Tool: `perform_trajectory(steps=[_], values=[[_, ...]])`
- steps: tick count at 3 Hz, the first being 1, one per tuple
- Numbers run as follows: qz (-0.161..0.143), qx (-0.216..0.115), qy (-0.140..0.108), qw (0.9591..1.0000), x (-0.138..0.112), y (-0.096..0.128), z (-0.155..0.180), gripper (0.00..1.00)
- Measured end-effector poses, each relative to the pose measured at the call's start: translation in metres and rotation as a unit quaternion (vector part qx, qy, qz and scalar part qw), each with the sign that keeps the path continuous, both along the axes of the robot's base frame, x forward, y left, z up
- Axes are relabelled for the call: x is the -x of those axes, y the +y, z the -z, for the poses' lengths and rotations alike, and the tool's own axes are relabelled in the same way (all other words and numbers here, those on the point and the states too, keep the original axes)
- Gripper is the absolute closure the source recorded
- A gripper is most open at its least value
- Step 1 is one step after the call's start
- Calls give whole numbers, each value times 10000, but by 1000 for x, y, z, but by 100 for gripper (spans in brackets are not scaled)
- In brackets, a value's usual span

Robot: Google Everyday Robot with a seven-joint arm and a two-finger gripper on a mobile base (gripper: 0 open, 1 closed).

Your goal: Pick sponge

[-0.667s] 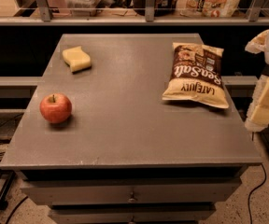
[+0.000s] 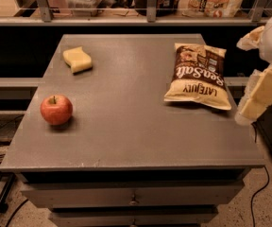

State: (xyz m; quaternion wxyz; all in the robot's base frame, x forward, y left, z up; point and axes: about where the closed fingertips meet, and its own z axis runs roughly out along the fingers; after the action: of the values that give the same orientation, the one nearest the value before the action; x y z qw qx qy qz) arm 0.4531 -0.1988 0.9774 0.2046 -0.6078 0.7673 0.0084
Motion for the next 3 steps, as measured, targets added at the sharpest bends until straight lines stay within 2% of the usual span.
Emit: perform_trajectory(steps=[1,2,3], values=[[-492,-810,-280,9951,-29,47,-5,0],[-988,-1578,-571,9809,-60,114,-15,0],[-989,-1578,-571,9809,-60,114,-15,0]])
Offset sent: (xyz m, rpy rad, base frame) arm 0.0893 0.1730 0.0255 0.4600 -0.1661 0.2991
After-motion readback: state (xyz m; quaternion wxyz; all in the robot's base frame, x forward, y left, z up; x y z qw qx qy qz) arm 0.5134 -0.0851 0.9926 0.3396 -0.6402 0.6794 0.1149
